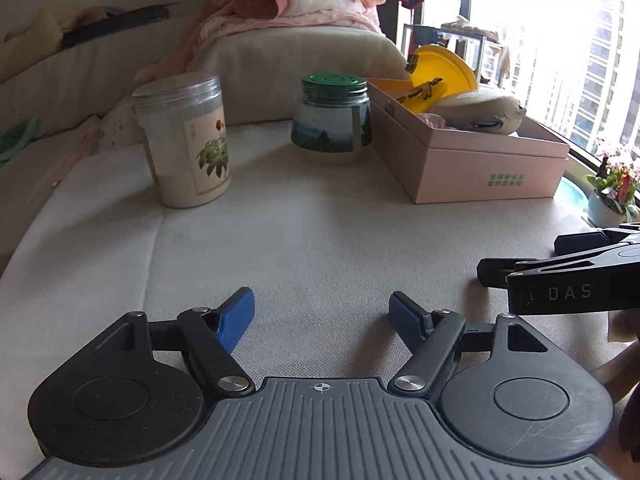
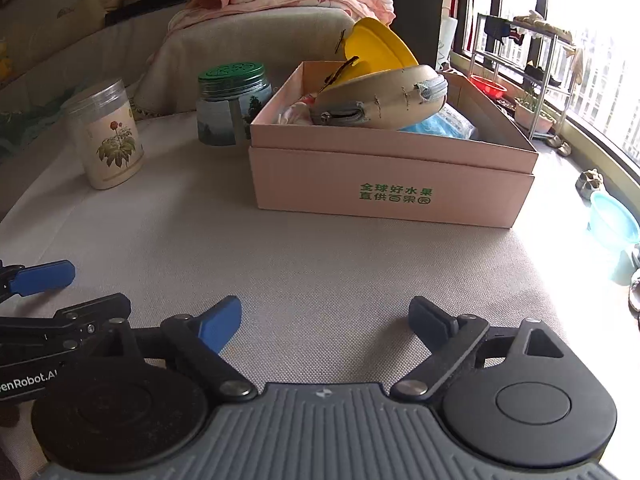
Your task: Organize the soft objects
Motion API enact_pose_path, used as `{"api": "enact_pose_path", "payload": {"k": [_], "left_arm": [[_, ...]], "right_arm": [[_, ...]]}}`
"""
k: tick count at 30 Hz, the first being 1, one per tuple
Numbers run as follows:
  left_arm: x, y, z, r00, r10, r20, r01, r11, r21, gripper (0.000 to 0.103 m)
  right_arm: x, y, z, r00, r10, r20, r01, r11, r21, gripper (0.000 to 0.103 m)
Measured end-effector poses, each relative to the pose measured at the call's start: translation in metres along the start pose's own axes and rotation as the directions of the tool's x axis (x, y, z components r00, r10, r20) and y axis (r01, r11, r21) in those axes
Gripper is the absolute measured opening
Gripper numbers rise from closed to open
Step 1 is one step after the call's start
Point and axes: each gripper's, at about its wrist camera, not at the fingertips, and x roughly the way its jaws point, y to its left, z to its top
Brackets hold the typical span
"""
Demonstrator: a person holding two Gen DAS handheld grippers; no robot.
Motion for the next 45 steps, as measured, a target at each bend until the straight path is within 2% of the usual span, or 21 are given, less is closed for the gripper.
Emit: {"api": "enact_pose_path", "payload": {"k": [2, 7, 11, 14, 45], "left_arm": [[0.000, -0.005, -0.001, 1.000, 0.018, 0.012, -0.018, 1.000, 0.000, 0.082], [0.005, -0.009, 0.000, 0.999, 0.047, 0.020, -0.047, 0.999, -0.027, 0.082], [0.008, -0.011, 0.001, 0.998, 0.065, 0.018, -0.065, 0.997, -0.030, 0.084], [0.007, -0.012, 0.001, 0.998, 0.065, 0.018, -0.064, 0.997, -0.030, 0.084], [0.008, -0.012, 0.002, 0.998, 0.059, 0.018, -0.059, 0.998, -0.035, 0.083]], "right_arm": [[0.001, -0.006, -0.002, 1.000, -0.020, 0.002, 0.020, 0.999, 0.025, 0.103], [-0.001, -0.009, -0.002, 0.999, -0.037, 0.006, 0.037, 0.999, 0.036, 0.103], [-0.002, -0.011, -0.009, 0.998, -0.021, 0.056, 0.020, 1.000, 0.021, 0.103], [-0.004, -0.010, -0.012, 0.997, -0.026, 0.079, 0.024, 1.000, 0.020, 0.103], [-0.003, -0.013, -0.012, 0.997, -0.011, 0.079, 0.010, 1.000, 0.012, 0.103]]}}
